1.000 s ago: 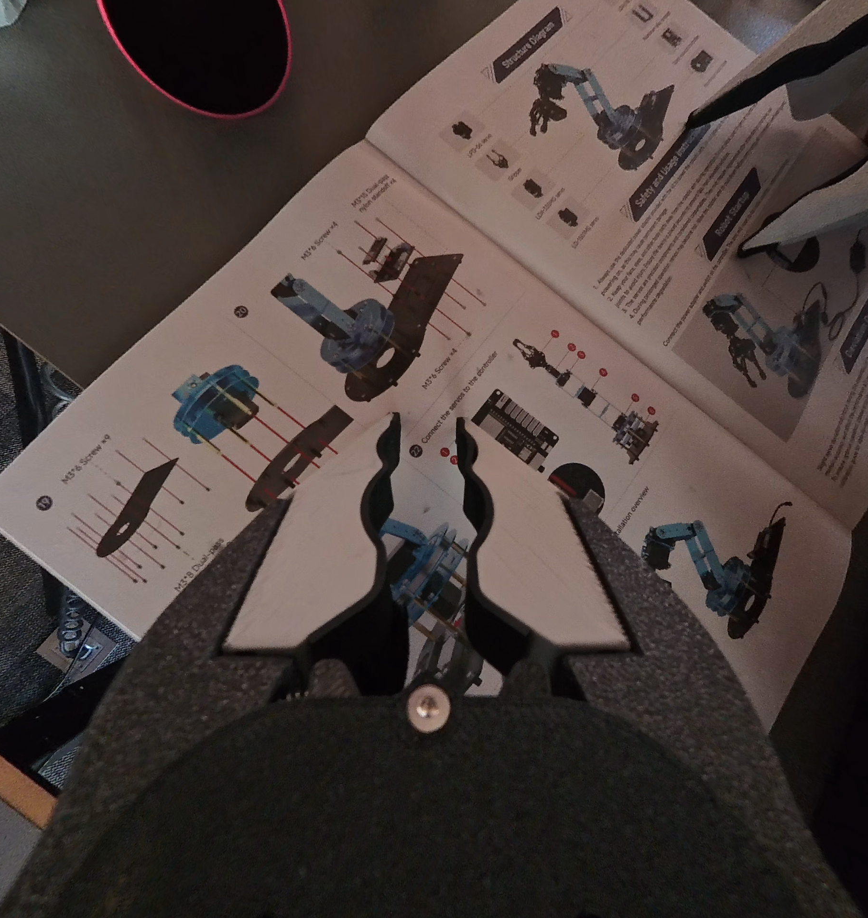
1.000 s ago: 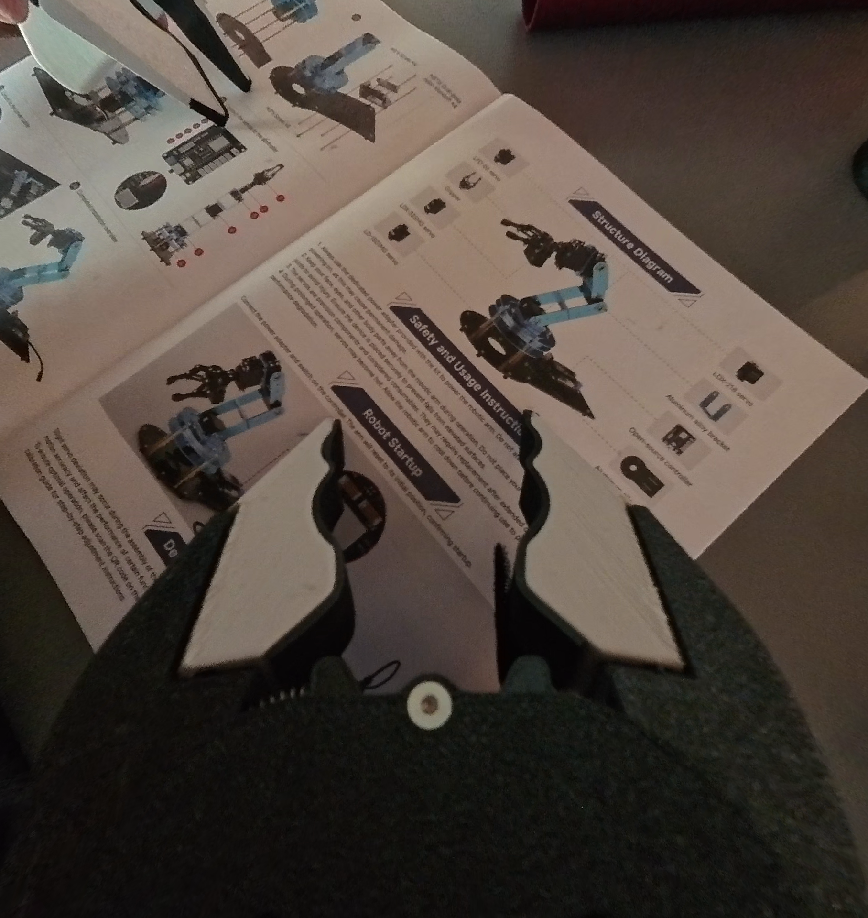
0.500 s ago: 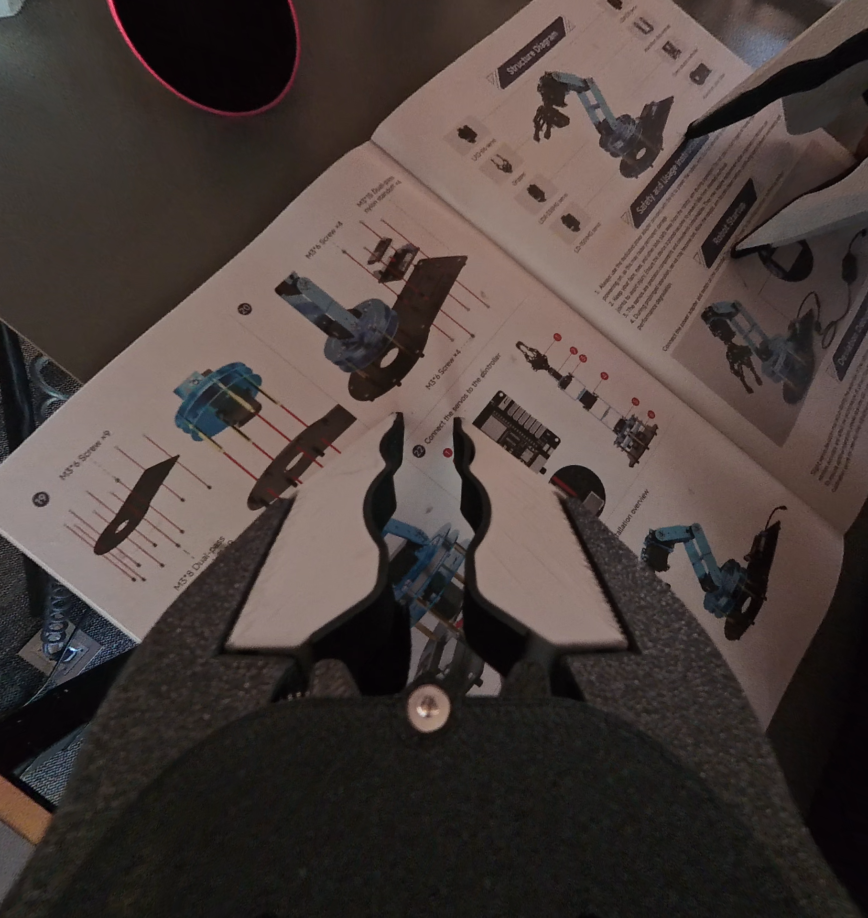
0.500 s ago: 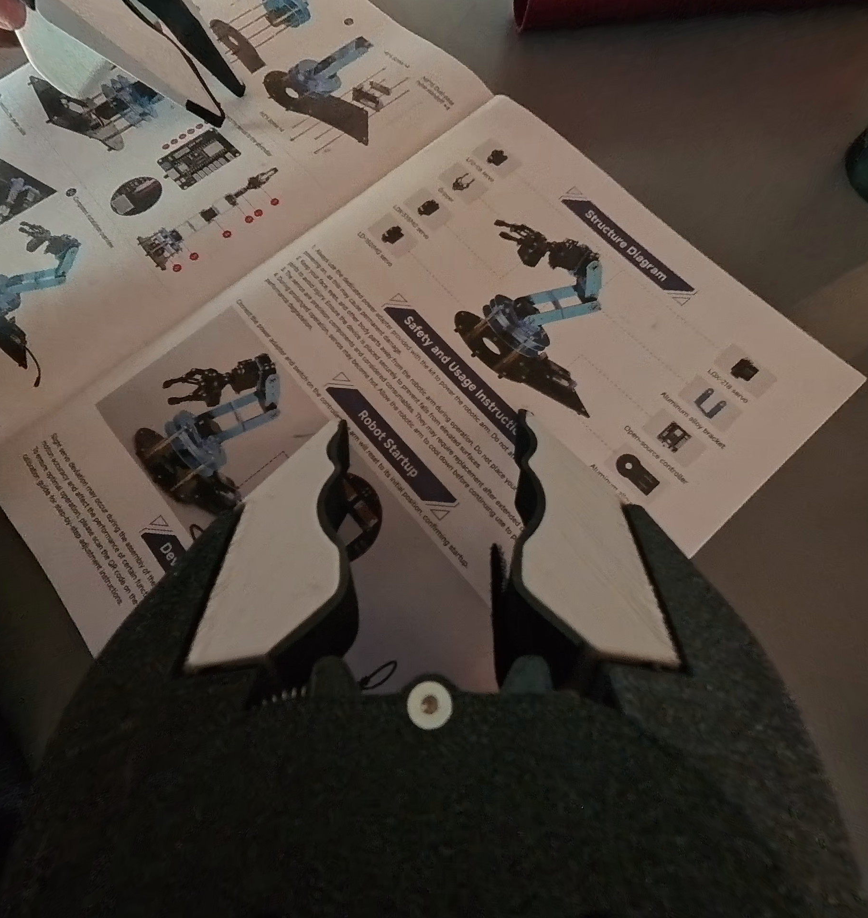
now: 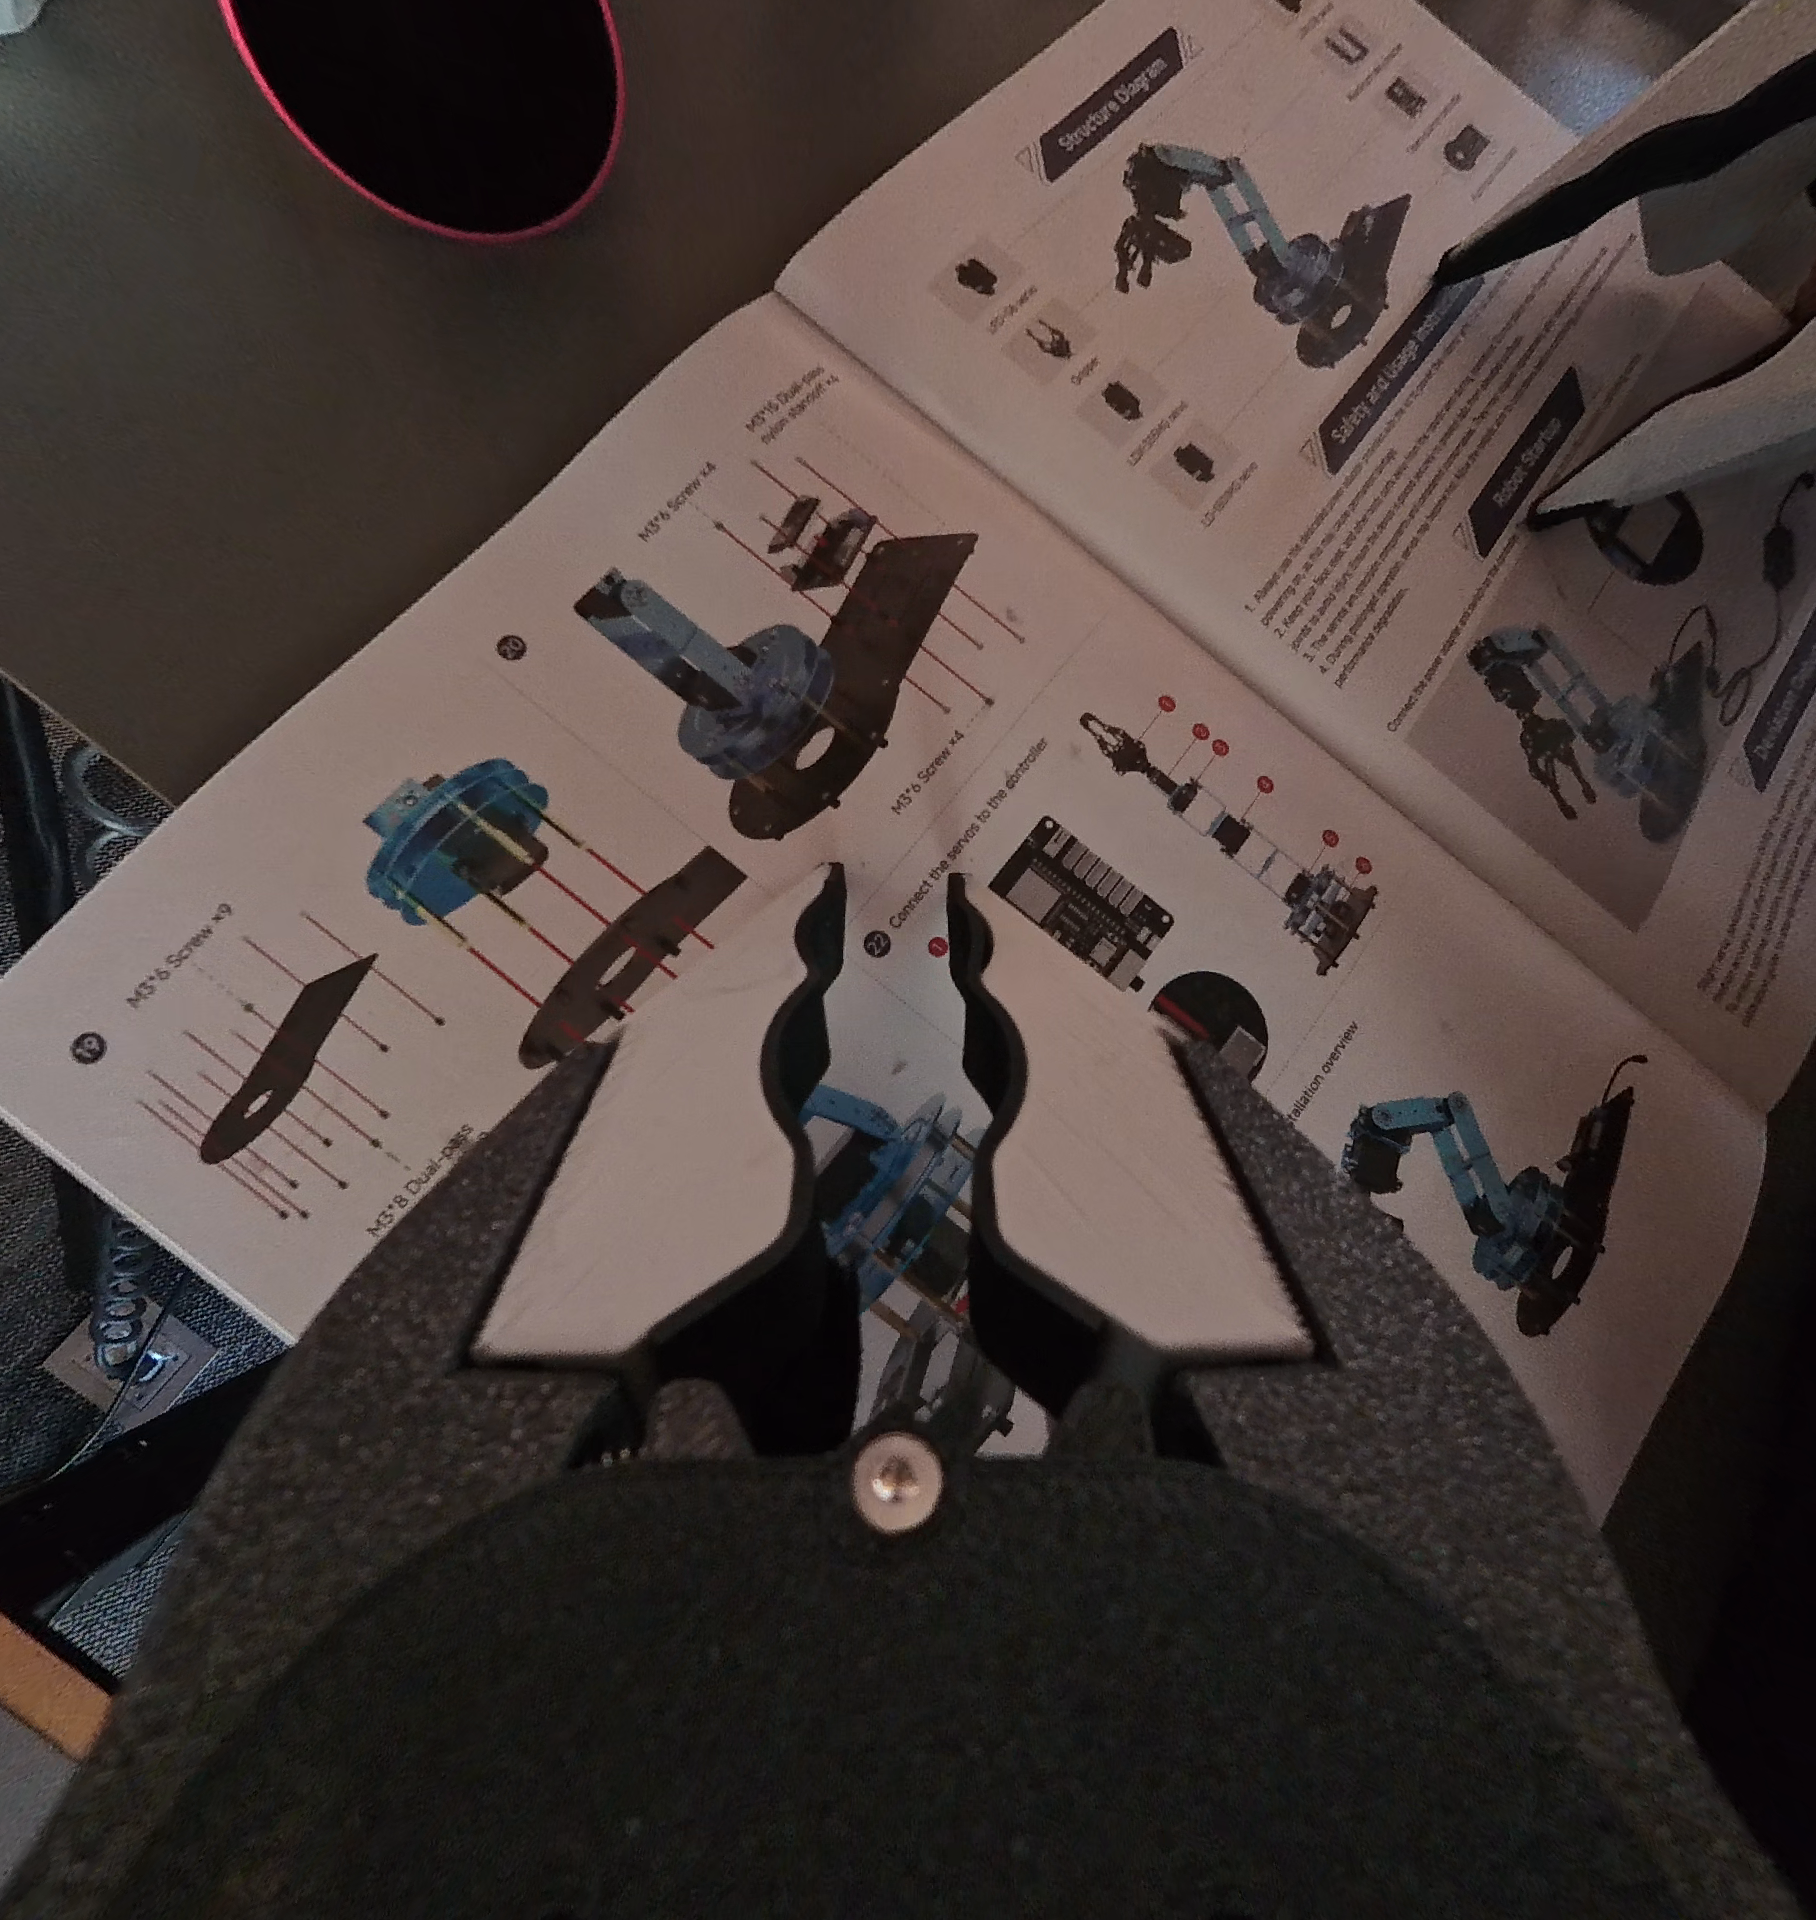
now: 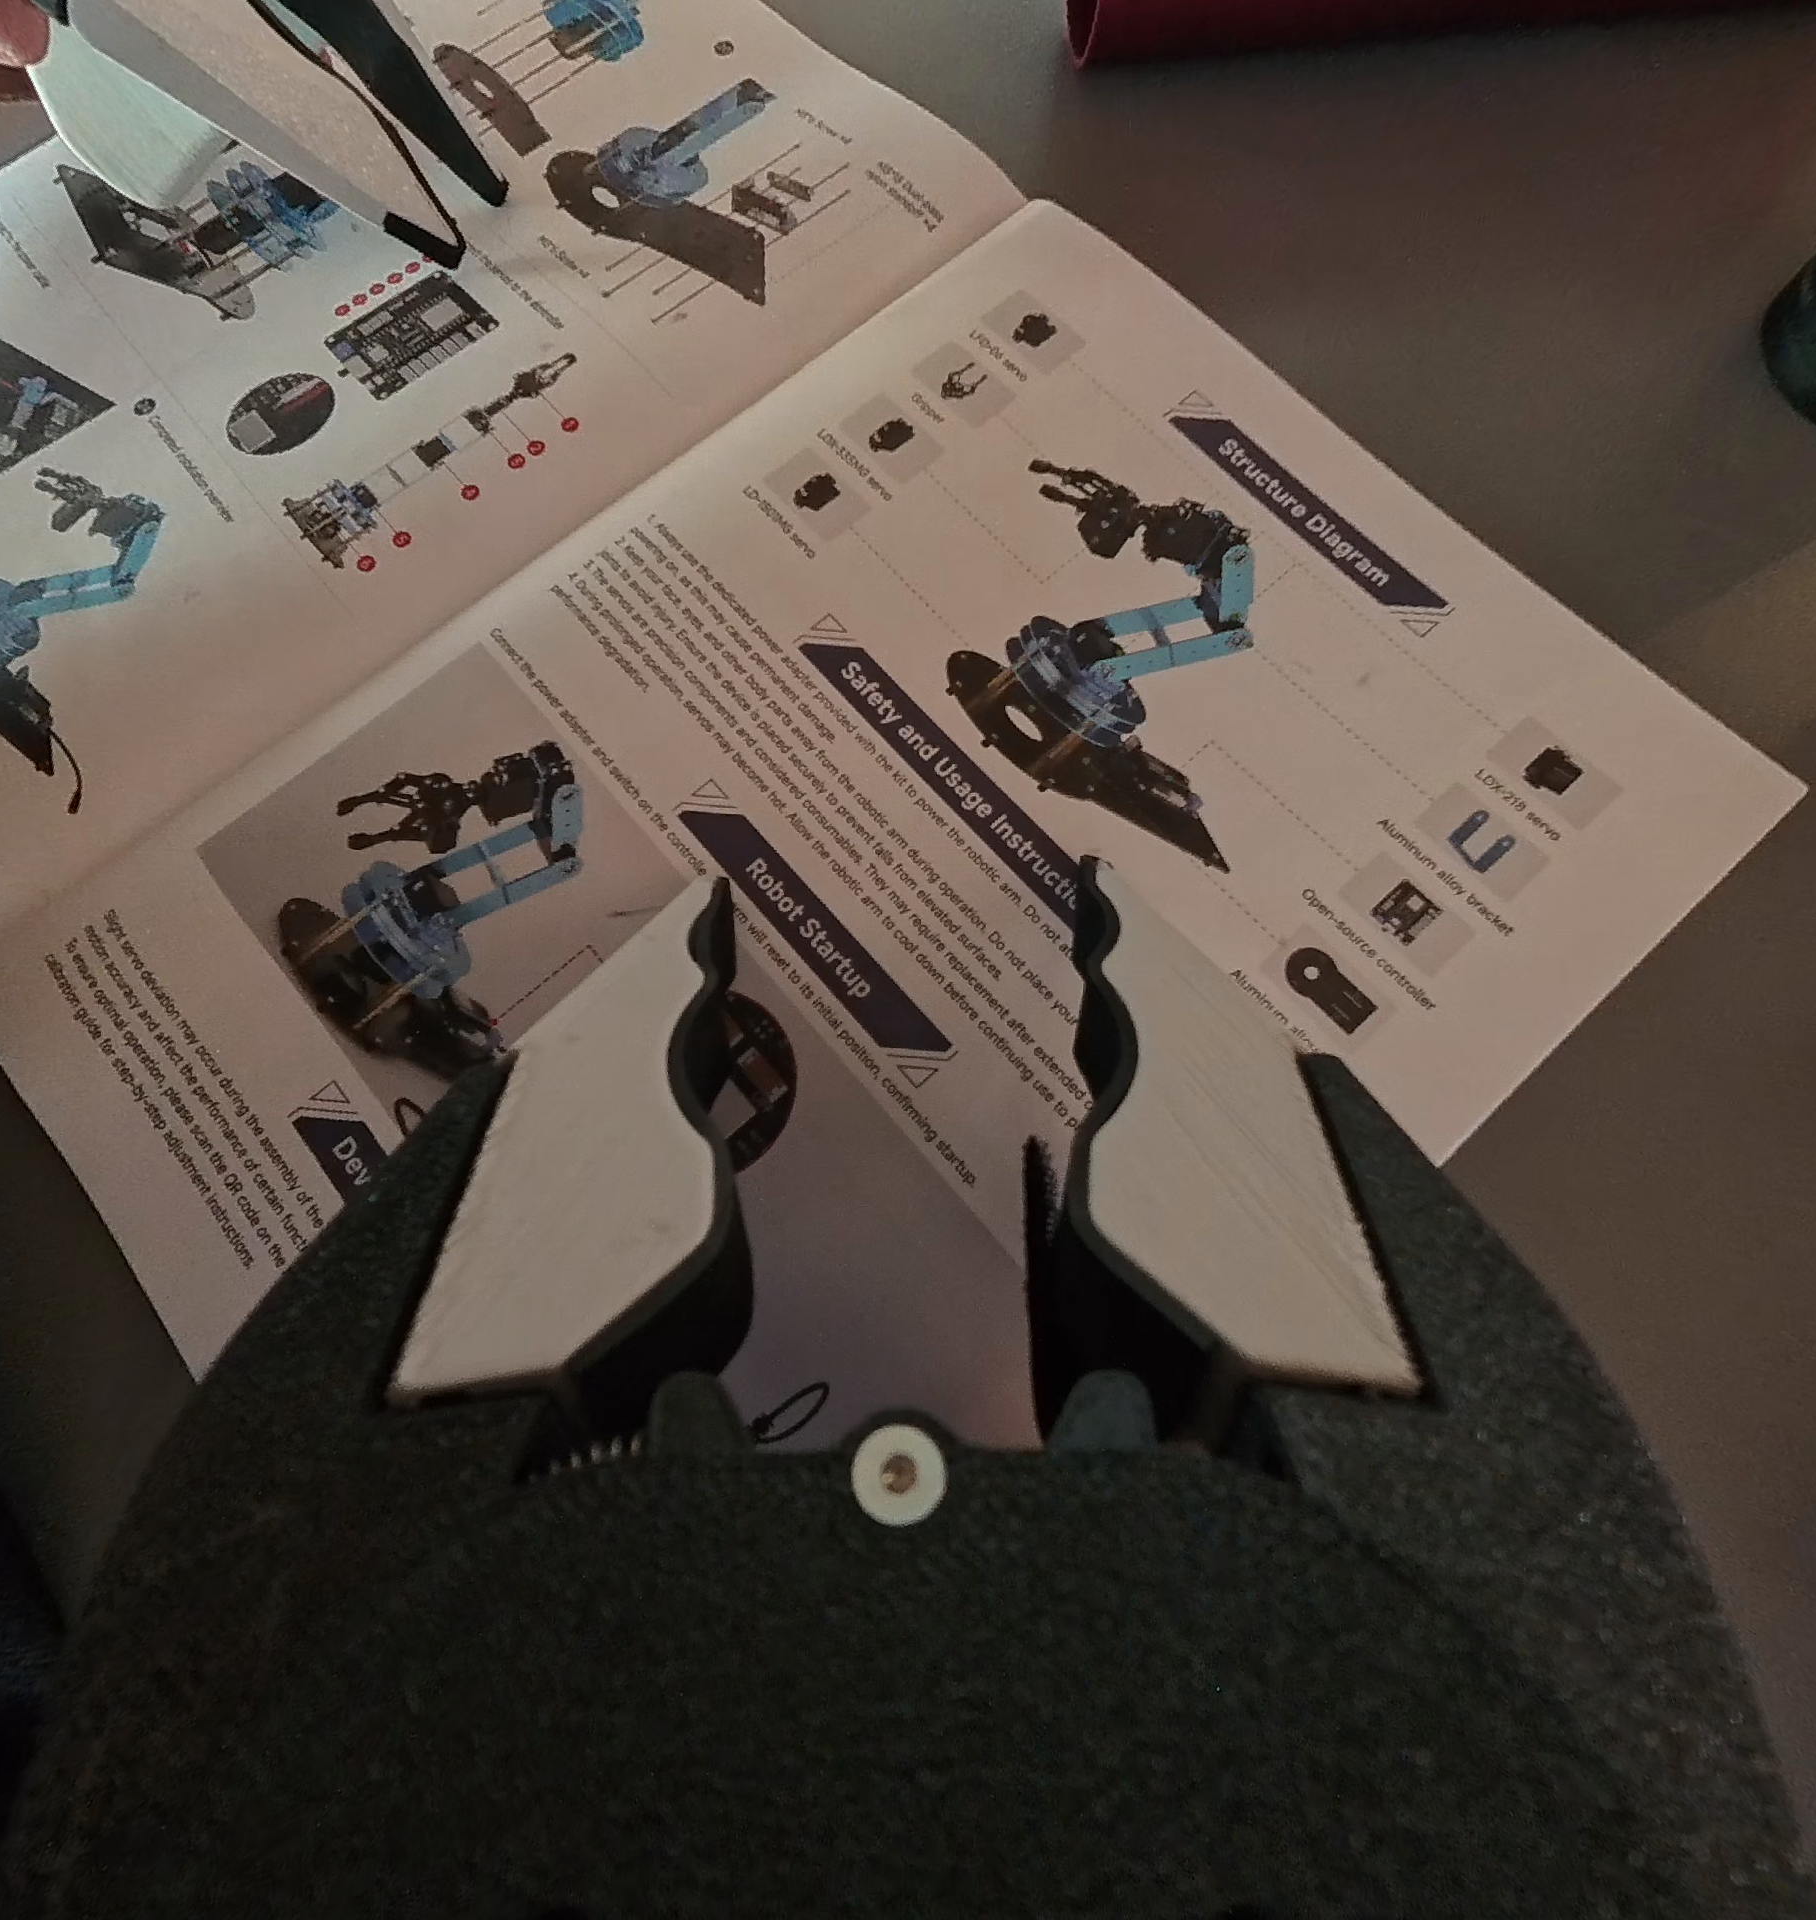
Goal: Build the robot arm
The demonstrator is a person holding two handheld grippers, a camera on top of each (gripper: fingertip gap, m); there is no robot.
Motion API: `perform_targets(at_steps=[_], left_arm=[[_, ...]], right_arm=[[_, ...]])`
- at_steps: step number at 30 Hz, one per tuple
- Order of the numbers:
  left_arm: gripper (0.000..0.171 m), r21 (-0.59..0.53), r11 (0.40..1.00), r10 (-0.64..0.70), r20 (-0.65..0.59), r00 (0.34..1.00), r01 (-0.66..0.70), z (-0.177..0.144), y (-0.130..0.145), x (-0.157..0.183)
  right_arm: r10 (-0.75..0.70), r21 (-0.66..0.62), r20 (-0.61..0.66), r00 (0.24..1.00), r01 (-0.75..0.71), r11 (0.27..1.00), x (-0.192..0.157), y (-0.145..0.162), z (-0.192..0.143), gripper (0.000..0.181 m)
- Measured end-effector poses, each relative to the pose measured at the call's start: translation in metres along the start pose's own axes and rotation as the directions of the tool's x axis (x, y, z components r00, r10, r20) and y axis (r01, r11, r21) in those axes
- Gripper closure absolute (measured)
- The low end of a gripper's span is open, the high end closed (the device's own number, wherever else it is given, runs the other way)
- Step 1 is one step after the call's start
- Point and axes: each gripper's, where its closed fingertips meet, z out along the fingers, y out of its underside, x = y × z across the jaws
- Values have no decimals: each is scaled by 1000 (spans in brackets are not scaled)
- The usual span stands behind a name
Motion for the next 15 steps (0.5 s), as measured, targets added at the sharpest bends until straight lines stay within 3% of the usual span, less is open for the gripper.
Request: perform_targets(at_steps=[15], left_arm=[[153, 2, 1000, 3, 5, 1000, -3, 0, 0, 0]], right_arm=[[-2, 0, -3, 1000, 2, 1000, 0, 0, 0, 116]])
